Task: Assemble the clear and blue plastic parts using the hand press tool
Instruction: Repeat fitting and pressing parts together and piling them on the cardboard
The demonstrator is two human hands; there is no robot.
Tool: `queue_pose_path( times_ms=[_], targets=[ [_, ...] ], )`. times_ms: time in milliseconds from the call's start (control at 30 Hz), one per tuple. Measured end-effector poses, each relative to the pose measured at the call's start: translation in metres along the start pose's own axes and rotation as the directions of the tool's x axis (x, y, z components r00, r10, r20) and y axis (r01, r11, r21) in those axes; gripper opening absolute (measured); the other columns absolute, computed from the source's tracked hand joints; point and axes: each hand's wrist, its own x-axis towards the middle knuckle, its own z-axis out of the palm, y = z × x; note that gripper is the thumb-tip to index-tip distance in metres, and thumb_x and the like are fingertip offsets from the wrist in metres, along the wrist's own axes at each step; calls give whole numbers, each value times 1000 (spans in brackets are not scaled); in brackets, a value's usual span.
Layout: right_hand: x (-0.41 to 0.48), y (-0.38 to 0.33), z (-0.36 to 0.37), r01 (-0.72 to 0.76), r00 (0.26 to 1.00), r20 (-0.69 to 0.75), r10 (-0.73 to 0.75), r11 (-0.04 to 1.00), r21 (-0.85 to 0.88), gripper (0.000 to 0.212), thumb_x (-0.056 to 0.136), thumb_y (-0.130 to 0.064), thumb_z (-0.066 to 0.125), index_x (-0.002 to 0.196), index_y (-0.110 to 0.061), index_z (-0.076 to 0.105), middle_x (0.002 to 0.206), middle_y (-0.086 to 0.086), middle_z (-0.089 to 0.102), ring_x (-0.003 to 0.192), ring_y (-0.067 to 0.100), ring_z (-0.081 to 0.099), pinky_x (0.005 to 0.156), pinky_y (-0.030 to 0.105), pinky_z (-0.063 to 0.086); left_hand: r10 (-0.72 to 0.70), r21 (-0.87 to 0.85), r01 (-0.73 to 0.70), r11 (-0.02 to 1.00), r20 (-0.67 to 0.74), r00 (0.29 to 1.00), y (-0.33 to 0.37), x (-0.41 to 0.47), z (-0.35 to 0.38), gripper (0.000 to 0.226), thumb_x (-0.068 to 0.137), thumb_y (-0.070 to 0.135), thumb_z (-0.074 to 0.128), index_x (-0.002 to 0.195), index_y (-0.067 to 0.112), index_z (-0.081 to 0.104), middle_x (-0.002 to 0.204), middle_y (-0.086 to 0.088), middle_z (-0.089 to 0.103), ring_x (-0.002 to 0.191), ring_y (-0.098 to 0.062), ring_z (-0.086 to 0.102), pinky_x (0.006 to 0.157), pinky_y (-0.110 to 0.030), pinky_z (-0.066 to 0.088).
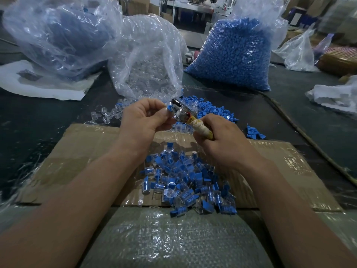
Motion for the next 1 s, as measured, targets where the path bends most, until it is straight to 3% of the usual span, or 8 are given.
queue_pose_path(
  times_ms=[1000],
  targets=[
    [-1, -12, 1, -61, 998, 17, 62, 996, -57, 15, 88, -23, 55, 82, -25, 41, 69, -10, 45, 63, 8, 43, 53, 26, 29, 85, 157, -73, 985, -73, 994, 0, -6, 5, 18, 86, -4, 56, 75, 10, 55, 68, -3, 59, 52, -1, 59, 56, -13, 49]
  ],
)
